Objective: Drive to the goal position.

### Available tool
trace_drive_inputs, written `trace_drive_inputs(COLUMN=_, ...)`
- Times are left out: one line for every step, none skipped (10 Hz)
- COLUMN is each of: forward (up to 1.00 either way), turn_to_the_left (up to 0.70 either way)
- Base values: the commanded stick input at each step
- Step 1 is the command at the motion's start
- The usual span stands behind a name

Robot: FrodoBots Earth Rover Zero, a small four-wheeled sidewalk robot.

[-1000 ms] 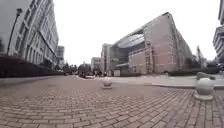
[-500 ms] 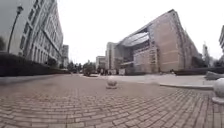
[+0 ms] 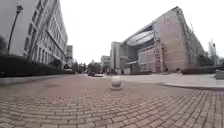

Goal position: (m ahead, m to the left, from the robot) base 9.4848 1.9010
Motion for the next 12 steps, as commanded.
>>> trace_drive_inputs(forward=0.00, turn_to_the_left=0.70)
trace_drive_inputs(forward=0.00, turn_to_the_left=0.70)
trace_drive_inputs(forward=0.00, turn_to_the_left=0.70)
trace_drive_inputs(forward=0.00, turn_to_the_left=0.70)
trace_drive_inputs(forward=0.00, turn_to_the_left=0.70)
trace_drive_inputs(forward=0.00, turn_to_the_left=0.70)
trace_drive_inputs(forward=0.00, turn_to_the_left=0.70)
trace_drive_inputs(forward=0.00, turn_to_the_left=0.70)
trace_drive_inputs(forward=0.00, turn_to_the_left=0.70)
trace_drive_inputs(forward=0.00, turn_to_the_left=0.70)
trace_drive_inputs(forward=0.00, turn_to_the_left=0.70)
trace_drive_inputs(forward=0.00, turn_to_the_left=0.70)
